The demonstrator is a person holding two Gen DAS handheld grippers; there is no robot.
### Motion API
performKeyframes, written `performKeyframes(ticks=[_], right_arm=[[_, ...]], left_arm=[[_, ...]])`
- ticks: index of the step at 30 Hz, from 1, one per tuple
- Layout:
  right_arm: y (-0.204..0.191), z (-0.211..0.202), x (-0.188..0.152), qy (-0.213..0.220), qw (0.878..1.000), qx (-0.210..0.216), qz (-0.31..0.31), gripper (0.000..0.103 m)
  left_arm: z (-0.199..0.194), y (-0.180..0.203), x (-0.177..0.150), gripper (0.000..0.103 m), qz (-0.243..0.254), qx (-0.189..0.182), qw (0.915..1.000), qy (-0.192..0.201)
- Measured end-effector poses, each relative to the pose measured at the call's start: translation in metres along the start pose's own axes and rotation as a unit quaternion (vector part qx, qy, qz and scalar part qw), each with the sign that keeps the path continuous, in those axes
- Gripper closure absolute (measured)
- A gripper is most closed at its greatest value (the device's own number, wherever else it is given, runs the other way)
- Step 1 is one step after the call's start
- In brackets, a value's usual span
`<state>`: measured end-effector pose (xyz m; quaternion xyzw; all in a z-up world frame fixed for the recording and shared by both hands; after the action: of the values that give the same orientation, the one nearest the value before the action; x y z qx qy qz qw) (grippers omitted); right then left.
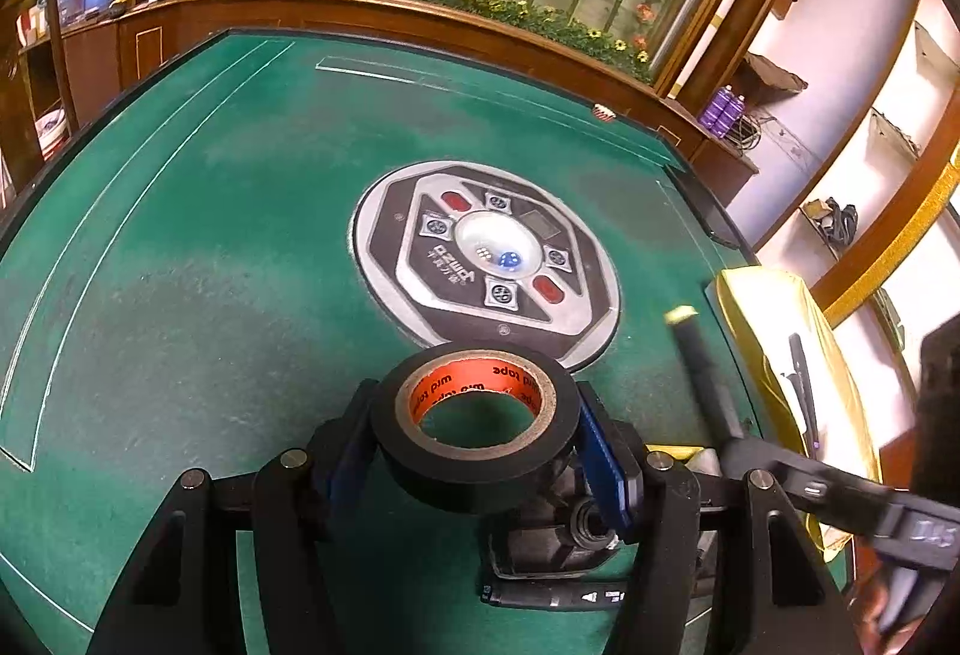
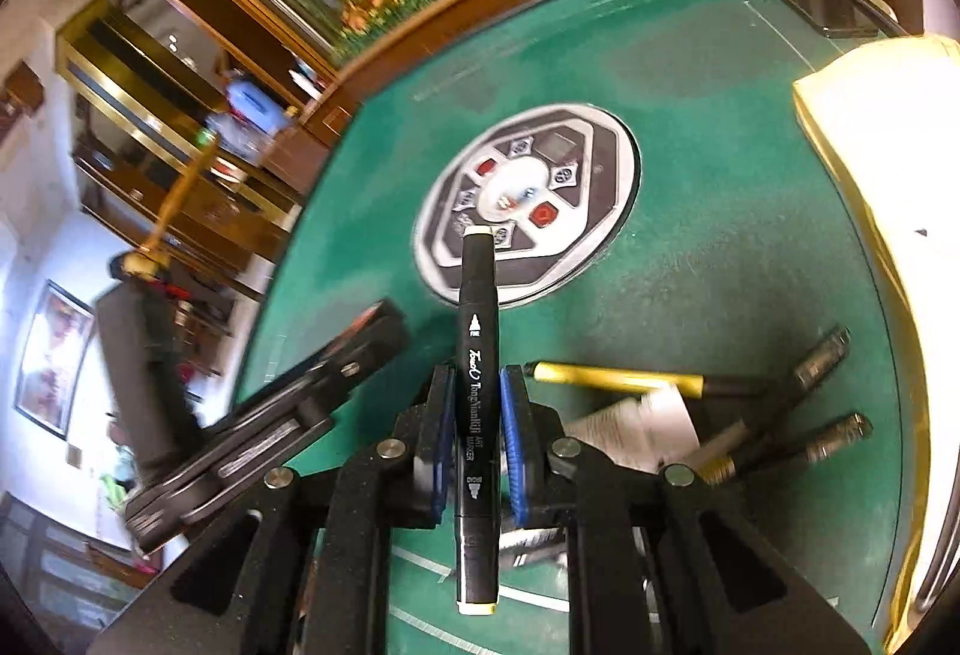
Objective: Organize rigid objects
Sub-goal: 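Carry the tape roll into the tray with the left tool while the right tool places the marker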
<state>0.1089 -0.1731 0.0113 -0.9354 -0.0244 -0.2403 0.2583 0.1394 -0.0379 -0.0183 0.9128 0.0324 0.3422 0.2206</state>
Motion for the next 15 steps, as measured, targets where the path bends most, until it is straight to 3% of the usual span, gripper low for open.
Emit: performKeyframes(ticks=[6,15], right_arm=[[0.020,-0.041,-0.007,0.030,0.999,0.017,0.020,0.089],[0.058,-0.077,-0.021,0.059,0.997,0.011,0.052,0.089]], left_arm=[[-0.002,0.017,-0.001,0.037,0.032,-0.012,0.9993,0.013],[-0.005,0.040,-0.005,0.037,0.054,-0.030,0.9978,0.024]])
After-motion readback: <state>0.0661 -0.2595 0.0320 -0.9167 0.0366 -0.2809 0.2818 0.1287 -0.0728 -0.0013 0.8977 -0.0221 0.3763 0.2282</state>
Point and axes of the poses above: each gripper's, at about its wrist camera, not at the fingertips, and z roughly the way its jaws point, y to its right, x to its top, the point moved 10 cm from there along z, roughly the way its jaws point, and after that the axes turned 8 degrees about -x, right-handed, at the moved point
